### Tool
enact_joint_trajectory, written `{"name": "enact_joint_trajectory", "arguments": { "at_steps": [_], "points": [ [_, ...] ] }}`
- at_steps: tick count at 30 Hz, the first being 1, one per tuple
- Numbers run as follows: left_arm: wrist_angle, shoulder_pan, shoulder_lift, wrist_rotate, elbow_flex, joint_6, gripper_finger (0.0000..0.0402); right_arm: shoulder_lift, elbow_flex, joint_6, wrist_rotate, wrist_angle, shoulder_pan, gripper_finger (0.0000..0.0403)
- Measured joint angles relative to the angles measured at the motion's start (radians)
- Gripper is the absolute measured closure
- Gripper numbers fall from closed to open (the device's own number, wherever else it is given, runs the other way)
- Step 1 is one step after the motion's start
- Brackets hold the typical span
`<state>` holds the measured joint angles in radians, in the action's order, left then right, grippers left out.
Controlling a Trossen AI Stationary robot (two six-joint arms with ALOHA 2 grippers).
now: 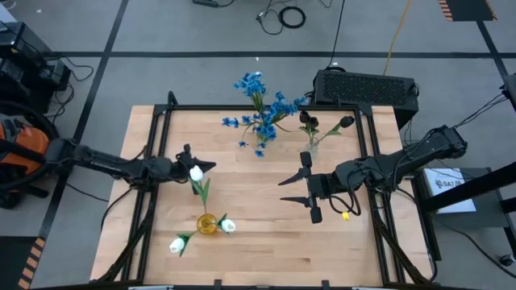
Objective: Sort flowers into vase by color
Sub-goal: Return to Home Position
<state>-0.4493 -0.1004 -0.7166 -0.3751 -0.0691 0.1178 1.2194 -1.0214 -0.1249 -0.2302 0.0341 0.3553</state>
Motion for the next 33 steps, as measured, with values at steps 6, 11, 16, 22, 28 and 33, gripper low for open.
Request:
{"name": "enact_joint_trajectory", "arguments": {
  "at_steps": [6, 11, 16, 22, 28, 33],
  "points": [
    [-0.171, 0.110, 0.003, 0.256, 0.062, -0.020, 0.0401, -0.002, 0.000, -0.022, 0.000, -0.002, 0.000, 0.0232],
    [-0.155, 0.131, 0.023, 0.348, 0.062, -0.022, 0.0401, -0.031, 0.001, 0.011, -0.001, -0.067, 0.000, 0.0268],
    [-0.053, 0.131, 0.081, 0.358, 0.062, -0.023, 0.0401, -0.067, 0.001, 0.088, -0.003, -0.216, 0.012, 0.0372],
    [0.026, 0.131, 0.191, 0.358, 0.063, -0.047, 0.0401, -0.091, 0.051, 0.074, 0.002, -0.222, 0.043, 0.0393],
    [0.135, 0.131, 0.333, 0.380, 0.063, -0.098, 0.0401, -0.152, 0.213, 0.038, 0.119, -0.117, 0.016, 0.0400],
    [0.273, 0.131, 0.466, 0.383, 0.063, -0.099, 0.0402, -0.257, 0.338, 0.054, 0.130, -0.050, -0.006, 0.0402]
  ]
}}
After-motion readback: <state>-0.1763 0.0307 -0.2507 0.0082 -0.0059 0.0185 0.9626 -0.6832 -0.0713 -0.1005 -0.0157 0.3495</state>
